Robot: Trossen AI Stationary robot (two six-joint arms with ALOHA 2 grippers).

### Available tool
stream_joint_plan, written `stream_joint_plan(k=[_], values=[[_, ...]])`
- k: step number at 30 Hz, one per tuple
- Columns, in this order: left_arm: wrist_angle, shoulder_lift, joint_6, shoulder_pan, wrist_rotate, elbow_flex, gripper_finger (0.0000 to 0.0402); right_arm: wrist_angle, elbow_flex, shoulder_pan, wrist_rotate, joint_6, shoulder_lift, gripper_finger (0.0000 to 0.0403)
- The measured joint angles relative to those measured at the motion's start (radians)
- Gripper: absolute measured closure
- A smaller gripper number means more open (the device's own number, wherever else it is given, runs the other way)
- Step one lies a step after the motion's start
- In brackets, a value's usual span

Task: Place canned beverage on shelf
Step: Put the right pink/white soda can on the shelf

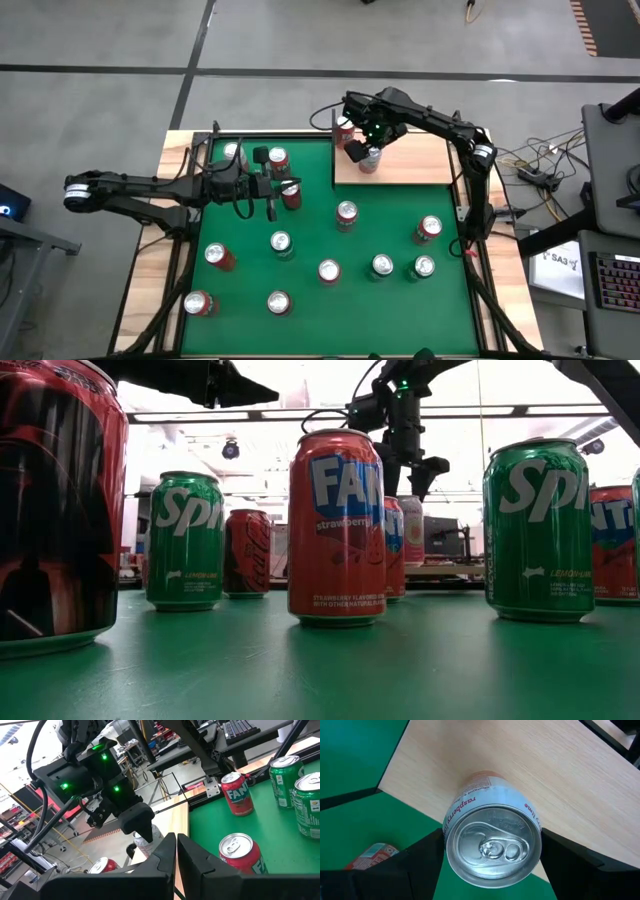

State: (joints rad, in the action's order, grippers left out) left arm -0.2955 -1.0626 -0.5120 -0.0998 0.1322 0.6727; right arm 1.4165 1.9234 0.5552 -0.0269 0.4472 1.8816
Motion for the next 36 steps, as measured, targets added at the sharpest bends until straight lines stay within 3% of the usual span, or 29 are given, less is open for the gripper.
stream_joint_plan(k=[6, 17, 28, 36], values=[[0.0, 0.0, 0.0, 0.0, 0.0, 0.0, 0.0401, -0.018, 0.0, 0.0, 0.0, -0.016, 0.0, 0.0114], [0.0, 0.0, 0.0, 0.0, 0.0, 0.0, 0.0401, -0.022, -0.001, 0.002, -0.002, 0.005, -0.011, 0.005], [0.0, 0.0, 0.0, 0.0, 0.0, 0.0, 0.0401, -0.018, 0.099, -0.005, -0.003, -0.033, -0.102, 0.0066], [0.0, 0.0, 0.0, 0.0, 0.0, 0.0, 0.0401, 0.0, 0.027, -0.081, 0.002, -0.055, -0.241, 0.0101]])
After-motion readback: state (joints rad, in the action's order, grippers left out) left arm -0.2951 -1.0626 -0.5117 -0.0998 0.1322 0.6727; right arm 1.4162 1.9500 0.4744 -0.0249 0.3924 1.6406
